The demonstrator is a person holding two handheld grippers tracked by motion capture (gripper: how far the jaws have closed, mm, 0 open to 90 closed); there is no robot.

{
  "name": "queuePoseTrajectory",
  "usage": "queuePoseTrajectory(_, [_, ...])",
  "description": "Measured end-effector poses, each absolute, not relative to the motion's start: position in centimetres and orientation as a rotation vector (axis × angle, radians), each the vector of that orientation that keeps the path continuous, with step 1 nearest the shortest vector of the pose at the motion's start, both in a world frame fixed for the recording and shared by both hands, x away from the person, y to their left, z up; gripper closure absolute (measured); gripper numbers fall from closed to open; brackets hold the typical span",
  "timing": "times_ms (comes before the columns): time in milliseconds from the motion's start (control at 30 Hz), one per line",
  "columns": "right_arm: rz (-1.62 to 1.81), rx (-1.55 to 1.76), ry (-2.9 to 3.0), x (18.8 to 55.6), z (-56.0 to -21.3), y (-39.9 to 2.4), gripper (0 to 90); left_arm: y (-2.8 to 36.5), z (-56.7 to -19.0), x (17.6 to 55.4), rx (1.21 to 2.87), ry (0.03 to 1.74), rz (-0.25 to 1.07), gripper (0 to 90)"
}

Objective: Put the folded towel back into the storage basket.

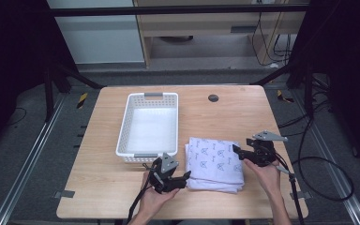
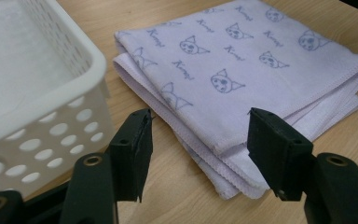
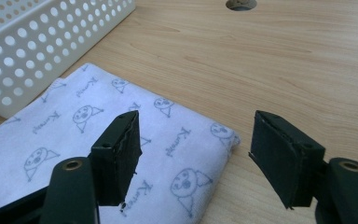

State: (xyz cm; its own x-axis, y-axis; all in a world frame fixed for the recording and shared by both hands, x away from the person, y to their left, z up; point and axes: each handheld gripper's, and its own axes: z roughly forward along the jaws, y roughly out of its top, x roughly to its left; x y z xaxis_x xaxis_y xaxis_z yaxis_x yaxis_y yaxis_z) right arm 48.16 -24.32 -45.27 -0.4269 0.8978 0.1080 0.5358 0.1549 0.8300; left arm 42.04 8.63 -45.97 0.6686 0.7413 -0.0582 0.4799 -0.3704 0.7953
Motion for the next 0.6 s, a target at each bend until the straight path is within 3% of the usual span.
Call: queuePoseTrajectory(600, [1.132,1.373,2.056,49.0,-46.6,-24.1,38.1,7.1,-47.9,43.0,2.06,1.007,0.368,39.9])
